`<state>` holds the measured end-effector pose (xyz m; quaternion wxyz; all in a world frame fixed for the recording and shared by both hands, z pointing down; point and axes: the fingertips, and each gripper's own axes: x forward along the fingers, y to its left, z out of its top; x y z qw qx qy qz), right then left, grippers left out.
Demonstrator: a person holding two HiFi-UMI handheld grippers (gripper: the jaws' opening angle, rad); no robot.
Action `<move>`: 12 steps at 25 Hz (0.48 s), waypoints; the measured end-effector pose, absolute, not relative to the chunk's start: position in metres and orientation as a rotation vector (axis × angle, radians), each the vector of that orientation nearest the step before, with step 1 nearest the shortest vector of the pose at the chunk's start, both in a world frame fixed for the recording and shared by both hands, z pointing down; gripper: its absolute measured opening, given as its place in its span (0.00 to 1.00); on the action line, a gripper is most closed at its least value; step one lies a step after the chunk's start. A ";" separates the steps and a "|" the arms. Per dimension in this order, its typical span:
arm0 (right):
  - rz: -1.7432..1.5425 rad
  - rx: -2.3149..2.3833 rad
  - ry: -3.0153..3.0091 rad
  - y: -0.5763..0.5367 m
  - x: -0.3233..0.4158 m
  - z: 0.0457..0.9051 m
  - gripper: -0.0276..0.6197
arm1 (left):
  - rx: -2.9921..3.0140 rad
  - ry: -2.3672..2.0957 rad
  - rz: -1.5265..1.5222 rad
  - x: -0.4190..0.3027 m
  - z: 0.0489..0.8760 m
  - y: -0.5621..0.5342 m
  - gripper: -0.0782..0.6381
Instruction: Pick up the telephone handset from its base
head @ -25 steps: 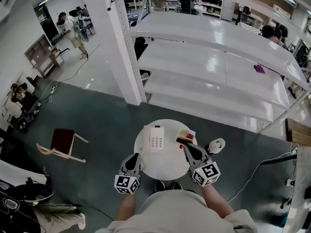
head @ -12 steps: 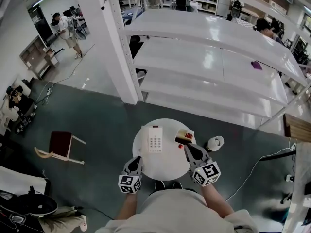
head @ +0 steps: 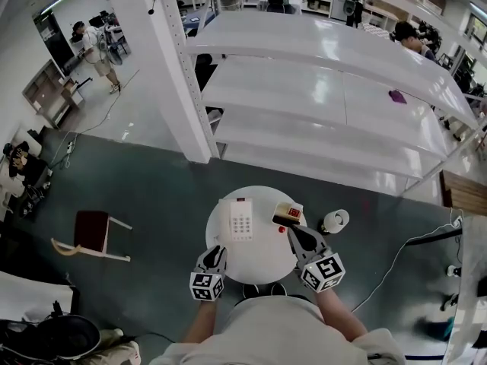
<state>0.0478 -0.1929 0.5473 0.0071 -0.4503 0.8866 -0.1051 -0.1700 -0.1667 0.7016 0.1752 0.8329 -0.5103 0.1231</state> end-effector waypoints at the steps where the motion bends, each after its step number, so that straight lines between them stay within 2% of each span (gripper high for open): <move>1: -0.328 -1.412 2.774 -0.193 0.047 0.548 0.06 | 2.354 -1.430 0.360 -0.169 0.706 -0.169 0.27; 2: -0.329 -1.416 2.772 -0.194 0.047 0.549 0.06 | 2.347 -1.416 0.376 -0.168 0.710 -0.172 0.37; 3: -0.332 -1.422 2.769 -0.195 0.047 0.549 0.06 | 2.340 -1.407 0.393 -0.167 0.714 -0.174 0.41; 12: -0.329 -1.483 2.758 -0.203 0.052 0.551 0.06 | 2.300 -1.403 0.471 -0.167 0.740 -0.198 0.51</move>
